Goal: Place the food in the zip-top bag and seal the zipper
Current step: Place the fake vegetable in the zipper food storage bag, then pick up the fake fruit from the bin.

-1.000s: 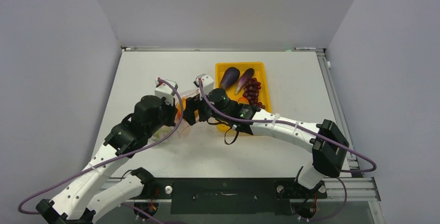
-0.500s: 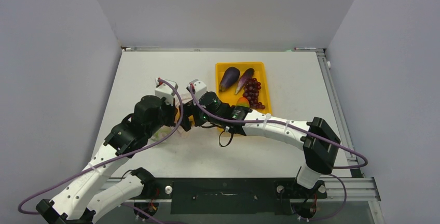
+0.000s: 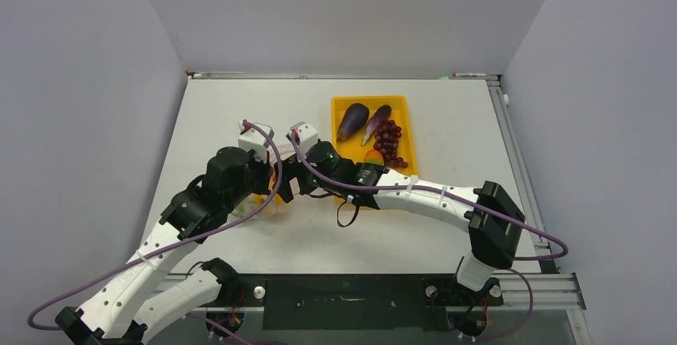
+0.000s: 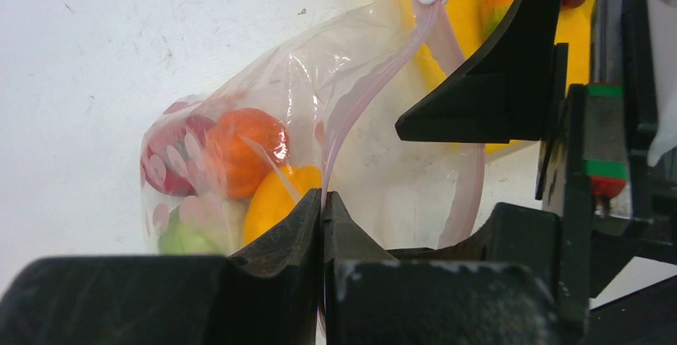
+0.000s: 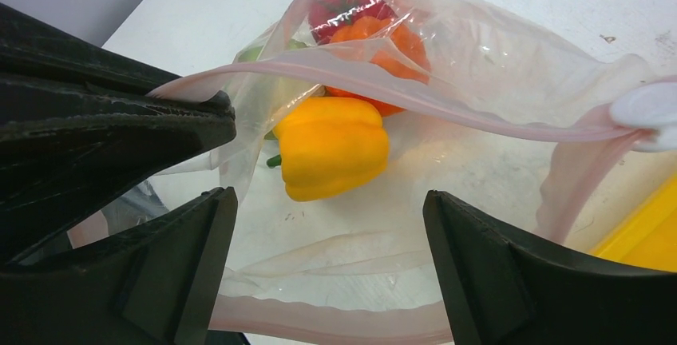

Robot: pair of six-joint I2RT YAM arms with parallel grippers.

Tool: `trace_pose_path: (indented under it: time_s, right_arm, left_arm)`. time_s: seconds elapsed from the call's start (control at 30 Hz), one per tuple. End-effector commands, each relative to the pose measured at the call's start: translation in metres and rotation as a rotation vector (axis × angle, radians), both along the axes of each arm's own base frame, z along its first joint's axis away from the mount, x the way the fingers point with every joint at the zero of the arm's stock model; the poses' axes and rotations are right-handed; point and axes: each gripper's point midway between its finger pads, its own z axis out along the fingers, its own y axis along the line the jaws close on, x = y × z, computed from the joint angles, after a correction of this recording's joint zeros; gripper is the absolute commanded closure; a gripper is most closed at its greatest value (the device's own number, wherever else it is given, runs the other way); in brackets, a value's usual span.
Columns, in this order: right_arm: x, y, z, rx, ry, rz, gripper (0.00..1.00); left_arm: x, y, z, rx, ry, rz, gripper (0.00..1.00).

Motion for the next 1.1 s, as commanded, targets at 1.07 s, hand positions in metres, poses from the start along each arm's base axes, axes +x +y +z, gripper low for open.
trace_pose_path:
  time_s: [1.07]
  right_arm:
    - [0.073,-0.194,0.013,-0.080,-0.102,-0.666,0.10]
  left_arm:
    - [0.007,-0.003,0.011,-0.027,-0.047,0.003,1.00]
